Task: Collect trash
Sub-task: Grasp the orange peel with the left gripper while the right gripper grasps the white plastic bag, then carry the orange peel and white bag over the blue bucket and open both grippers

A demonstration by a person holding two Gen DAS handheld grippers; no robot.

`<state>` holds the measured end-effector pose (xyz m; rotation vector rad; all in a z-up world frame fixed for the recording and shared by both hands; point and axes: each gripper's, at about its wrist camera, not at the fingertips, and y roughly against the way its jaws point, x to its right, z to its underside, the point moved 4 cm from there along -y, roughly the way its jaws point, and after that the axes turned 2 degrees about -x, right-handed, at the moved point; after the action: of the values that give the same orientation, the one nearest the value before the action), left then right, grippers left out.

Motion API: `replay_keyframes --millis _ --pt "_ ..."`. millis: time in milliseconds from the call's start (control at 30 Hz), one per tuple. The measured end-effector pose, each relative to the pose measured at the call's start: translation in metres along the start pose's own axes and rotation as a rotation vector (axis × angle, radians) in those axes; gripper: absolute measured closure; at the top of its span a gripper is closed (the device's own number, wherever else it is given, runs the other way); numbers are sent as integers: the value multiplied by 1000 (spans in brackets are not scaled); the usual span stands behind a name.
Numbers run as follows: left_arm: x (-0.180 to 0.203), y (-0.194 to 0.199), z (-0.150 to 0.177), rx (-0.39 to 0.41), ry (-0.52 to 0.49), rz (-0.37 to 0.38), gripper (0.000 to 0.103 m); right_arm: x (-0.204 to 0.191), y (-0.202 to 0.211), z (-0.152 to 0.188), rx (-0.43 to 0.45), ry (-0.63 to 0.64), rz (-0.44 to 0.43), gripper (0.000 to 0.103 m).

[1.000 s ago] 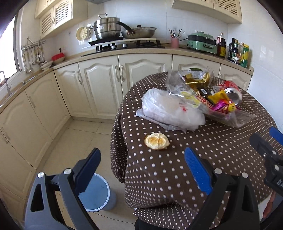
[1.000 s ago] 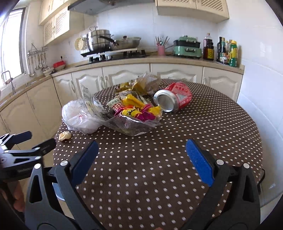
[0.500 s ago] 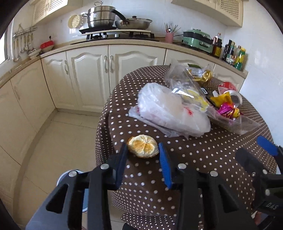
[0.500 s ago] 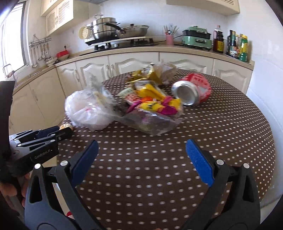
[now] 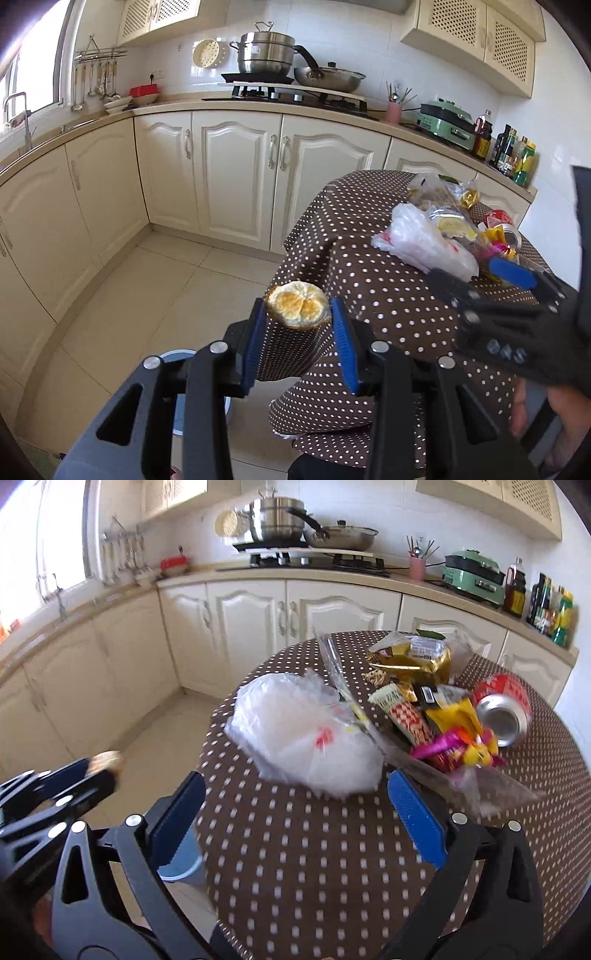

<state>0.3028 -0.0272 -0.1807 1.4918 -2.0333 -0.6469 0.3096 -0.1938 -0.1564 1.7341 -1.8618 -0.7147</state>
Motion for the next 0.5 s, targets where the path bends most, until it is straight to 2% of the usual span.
replay_keyframes --millis 167,233,267,300,400,500 --pt "-13 0 -1 8 14 3 68 -6 -23 -17 -38 32 45 6" --pt "-17 -3 -1 4 23 8 68 -6 -35 -16 -81 48 60 11" --pt "-17 -5 -2 2 25 10 68 -5 -42 -16 -100 48 53 17" --pt "-17 -6 -3 1 27 11 68 -5 -45 -15 -109 50 62 29" --pt "-18 -9 -5 2 29 13 68 -3 -41 -15 -88 35 26 44" --pt "-21 -8 -6 6 37 20 68 -6 -32 -12 -55 24 -29 51"
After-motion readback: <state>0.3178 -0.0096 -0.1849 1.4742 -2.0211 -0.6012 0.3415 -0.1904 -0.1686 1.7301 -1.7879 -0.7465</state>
